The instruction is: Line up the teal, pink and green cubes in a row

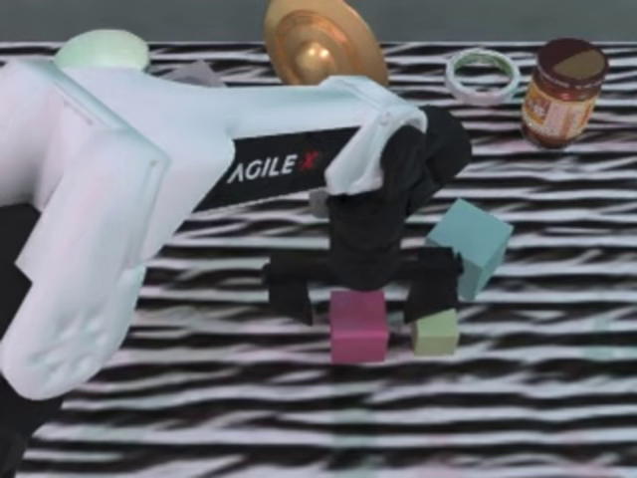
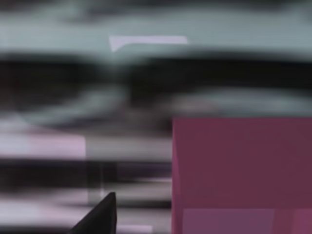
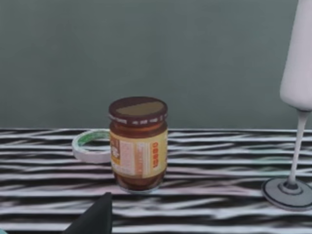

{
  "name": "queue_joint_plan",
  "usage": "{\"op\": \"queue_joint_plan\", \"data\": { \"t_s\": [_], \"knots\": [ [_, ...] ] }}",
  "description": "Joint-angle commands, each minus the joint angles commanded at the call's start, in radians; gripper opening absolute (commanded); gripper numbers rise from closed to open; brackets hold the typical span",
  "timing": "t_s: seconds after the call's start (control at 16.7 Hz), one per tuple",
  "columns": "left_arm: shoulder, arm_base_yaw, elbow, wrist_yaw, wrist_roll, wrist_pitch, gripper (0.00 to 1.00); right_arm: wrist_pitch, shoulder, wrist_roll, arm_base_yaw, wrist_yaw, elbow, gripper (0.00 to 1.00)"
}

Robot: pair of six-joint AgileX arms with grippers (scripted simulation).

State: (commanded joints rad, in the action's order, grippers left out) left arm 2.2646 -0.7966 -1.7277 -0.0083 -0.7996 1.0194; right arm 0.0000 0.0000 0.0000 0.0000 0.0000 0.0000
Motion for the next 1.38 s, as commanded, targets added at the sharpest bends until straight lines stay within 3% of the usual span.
{"op": "queue_joint_plan", "data": {
  "t_s": [0.36, 0.72, 1.02, 1.38],
  "knots": [
    [-0.049, 0.012, -0.145, 0.000, -0.002, 0.203, 1.00, 0.000, 0.000, 0.000, 0.000, 0.000, 0.000, 1.00],
    [-0.055, 0.009, -0.162, 0.000, -0.002, 0.222, 1.00, 0.000, 0.000, 0.000, 0.000, 0.000, 0.000, 1.00],
    [-0.209, 0.090, -0.020, -0.009, 0.026, 0.117, 1.00, -0.104, 0.151, -0.041, 0.041, -0.004, 0.149, 1.00],
    [-0.678, 0.288, 0.413, -0.016, 0.148, -0.141, 1.00, -0.398, 0.667, -0.154, 0.141, -0.001, 0.606, 1.00]
  ]
}}
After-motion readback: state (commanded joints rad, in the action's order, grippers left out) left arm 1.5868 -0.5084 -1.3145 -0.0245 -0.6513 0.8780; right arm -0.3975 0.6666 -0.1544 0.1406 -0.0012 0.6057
